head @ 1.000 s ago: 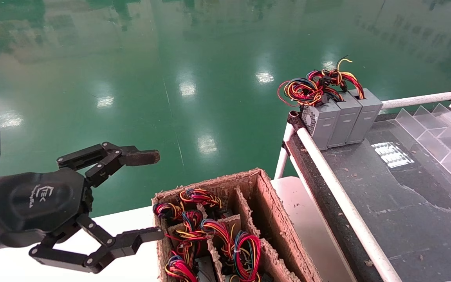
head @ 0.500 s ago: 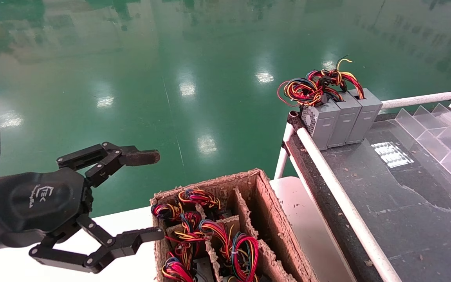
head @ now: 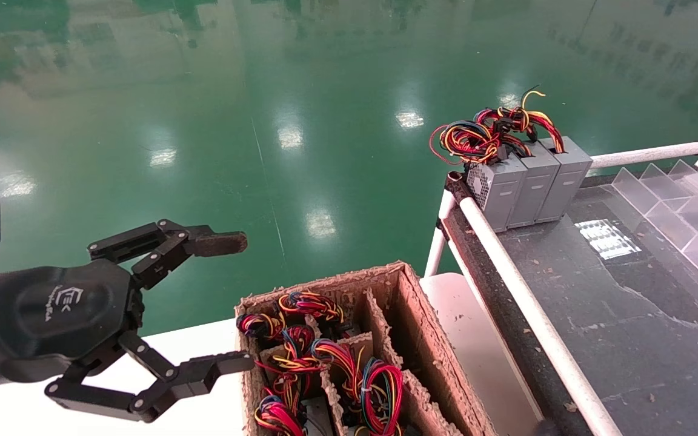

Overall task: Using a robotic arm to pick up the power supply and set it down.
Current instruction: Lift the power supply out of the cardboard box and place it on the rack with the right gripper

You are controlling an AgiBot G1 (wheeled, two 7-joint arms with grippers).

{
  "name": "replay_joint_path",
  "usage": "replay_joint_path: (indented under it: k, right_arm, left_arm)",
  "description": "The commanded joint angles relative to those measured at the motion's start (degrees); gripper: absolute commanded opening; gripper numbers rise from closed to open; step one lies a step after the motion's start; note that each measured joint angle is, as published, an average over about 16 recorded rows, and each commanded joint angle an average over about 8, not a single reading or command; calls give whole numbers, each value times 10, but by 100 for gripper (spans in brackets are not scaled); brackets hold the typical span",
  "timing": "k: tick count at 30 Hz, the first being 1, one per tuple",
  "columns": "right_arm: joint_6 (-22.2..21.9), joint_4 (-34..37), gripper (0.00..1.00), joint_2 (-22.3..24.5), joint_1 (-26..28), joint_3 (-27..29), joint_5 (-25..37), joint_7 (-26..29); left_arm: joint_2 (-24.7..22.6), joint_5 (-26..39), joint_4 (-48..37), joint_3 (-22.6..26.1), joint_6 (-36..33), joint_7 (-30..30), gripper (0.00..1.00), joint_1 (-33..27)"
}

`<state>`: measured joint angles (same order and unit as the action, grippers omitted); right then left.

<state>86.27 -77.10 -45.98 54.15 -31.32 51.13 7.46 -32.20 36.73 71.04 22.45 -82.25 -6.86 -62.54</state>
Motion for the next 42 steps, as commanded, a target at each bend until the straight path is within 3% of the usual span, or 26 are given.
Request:
replay_joint_path:
  k: [1, 25, 42]
  right_arm:
    - [3, -1, 0, 6, 0, 8, -15, -6]
    - [-9, 24, 0, 93, 24, 135, -208, -43]
    - [9, 173, 0, 149, 94, 185, -198, -108]
  left_arm:
    - [0, 0, 0, 0, 0, 0, 100, 0]
    - [0, 0, 0, 0, 0, 0, 100, 0]
    - [0, 0, 0, 0, 0, 0, 100, 0]
